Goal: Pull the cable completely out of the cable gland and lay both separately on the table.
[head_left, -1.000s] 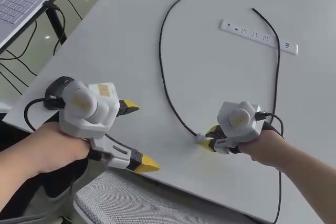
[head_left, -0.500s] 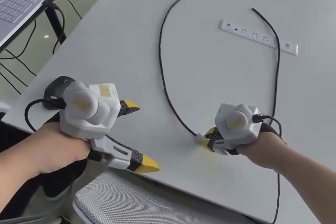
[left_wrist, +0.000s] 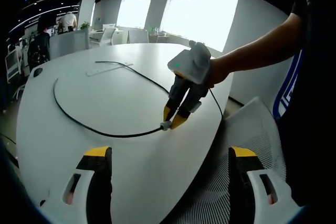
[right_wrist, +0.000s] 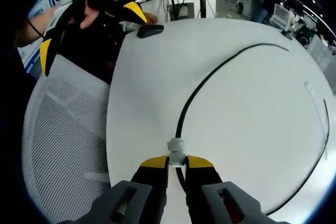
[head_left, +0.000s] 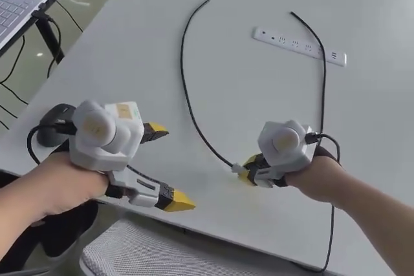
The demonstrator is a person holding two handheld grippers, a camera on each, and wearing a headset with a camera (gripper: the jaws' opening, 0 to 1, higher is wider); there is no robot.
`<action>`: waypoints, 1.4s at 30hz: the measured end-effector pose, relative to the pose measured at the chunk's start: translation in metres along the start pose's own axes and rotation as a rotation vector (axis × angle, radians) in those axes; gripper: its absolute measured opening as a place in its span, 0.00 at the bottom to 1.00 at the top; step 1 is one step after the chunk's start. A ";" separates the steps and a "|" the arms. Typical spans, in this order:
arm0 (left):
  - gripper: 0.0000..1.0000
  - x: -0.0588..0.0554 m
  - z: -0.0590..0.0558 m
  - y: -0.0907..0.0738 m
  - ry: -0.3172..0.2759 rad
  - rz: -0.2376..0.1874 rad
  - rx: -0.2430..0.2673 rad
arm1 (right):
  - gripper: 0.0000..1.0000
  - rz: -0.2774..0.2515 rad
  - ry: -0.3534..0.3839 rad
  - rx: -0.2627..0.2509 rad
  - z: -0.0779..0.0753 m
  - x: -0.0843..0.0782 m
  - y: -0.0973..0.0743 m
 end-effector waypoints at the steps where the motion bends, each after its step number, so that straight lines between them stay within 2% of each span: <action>1: 0.92 0.002 0.000 0.001 0.002 -0.002 -0.003 | 0.06 -0.008 0.004 0.001 0.002 0.003 -0.002; 12: 0.91 0.015 -0.004 0.018 0.031 -0.011 -0.062 | 0.06 -0.022 0.010 0.004 0.014 0.017 -0.019; 17: 0.90 0.014 -0.009 0.023 0.050 0.003 -0.086 | 0.06 -0.037 0.029 0.006 0.023 0.026 -0.028; 21: 0.90 0.017 -0.014 0.023 0.048 -0.003 -0.107 | 0.06 -0.043 0.027 0.003 0.028 0.030 -0.031; 31: 0.89 0.020 -0.013 0.023 0.055 0.005 -0.129 | 0.06 -0.065 0.037 0.035 0.046 0.042 -0.039; 37: 0.87 0.021 -0.014 0.032 0.044 0.008 -0.151 | 0.06 -0.082 0.025 0.049 0.052 0.050 -0.047; 42: 0.86 0.026 -0.017 0.043 0.058 -0.003 -0.173 | 0.06 -0.077 0.002 0.056 0.055 0.056 -0.055</action>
Point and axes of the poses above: the centre of the closed fingertips' face, and the gripper's own axes: y roughly forward along the fingers, z roughly to its left, x roughly out of its top, the point moved 4 cm from there along -y, roughly backward along the fingers, and after that the axes turned 15 degrees about -z, right-handed, at the moved point
